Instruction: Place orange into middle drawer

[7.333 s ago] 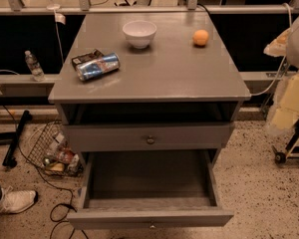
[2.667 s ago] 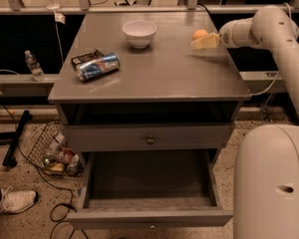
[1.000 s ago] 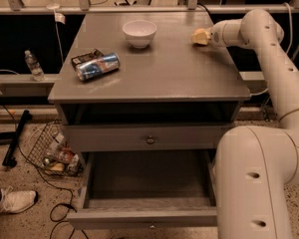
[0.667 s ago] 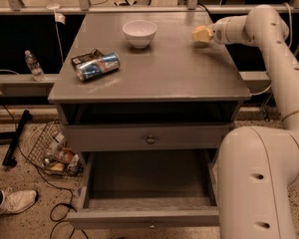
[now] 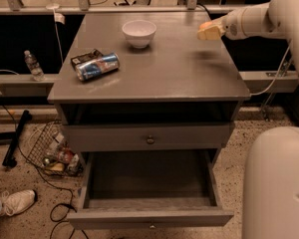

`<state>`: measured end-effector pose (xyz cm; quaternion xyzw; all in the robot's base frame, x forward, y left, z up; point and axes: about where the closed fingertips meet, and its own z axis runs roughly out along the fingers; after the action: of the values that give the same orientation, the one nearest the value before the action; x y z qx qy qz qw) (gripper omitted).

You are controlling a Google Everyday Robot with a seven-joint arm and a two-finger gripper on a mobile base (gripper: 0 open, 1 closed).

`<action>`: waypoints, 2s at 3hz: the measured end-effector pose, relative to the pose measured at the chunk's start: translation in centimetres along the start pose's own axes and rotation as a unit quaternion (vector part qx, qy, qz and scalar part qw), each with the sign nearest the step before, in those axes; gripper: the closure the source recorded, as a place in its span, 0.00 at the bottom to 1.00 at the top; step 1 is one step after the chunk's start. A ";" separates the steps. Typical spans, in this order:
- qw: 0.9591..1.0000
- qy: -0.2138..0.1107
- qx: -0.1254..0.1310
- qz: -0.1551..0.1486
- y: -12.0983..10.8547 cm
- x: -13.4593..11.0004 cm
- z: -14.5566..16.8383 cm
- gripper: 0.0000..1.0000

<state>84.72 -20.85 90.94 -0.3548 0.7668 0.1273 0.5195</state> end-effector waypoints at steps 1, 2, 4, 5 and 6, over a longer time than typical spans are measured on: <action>0.999 0.028 -0.032 -0.013 3.7 0.5 -2.5 1.00; 0.999 0.036 -0.040 -0.007 6.9 -0.2 -6.4 1.00; 0.996 0.060 -0.065 0.001 9.6 2.2 -5.5 1.00; 0.994 0.051 -0.085 -0.041 11.9 1.2 -7.7 1.00; 0.988 0.055 -0.108 -0.100 15.7 0.7 -10.5 1.00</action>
Offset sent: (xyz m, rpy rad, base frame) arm -0.1828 0.0385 -0.0243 -0.0544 0.2191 0.0960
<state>66.56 -15.83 92.03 -0.4905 0.7366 0.1373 0.4449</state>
